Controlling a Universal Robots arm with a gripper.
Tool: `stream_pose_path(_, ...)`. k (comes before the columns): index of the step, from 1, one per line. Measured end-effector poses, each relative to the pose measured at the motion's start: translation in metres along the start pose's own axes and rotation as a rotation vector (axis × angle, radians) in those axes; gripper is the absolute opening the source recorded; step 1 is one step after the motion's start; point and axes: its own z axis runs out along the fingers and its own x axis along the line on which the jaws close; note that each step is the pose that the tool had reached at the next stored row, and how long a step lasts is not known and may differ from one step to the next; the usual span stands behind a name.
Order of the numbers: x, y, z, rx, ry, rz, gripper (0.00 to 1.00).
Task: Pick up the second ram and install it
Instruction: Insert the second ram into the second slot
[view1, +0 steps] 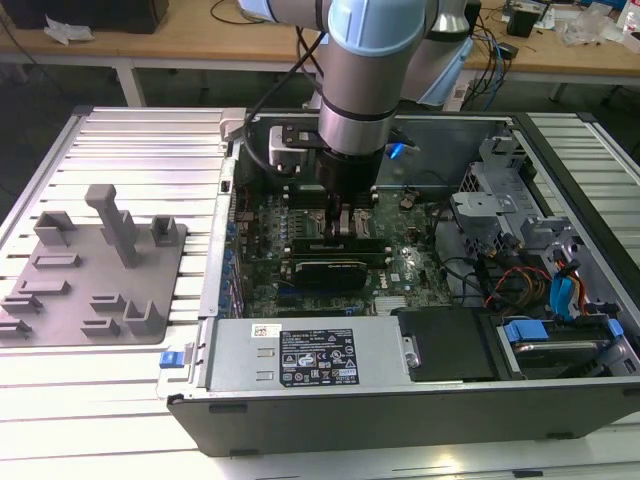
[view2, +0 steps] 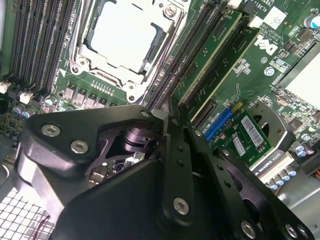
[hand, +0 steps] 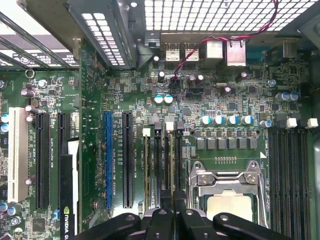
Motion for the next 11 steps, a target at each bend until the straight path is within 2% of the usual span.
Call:
stream_pose_path(7,0.0001,-0.0002,0.0053,-0.0001,0.0001,0.000,0.09)
stream_pose_path(11,0.0002,-0.0003,0.0059,-0.0002,0.0003,0.000,0.09)
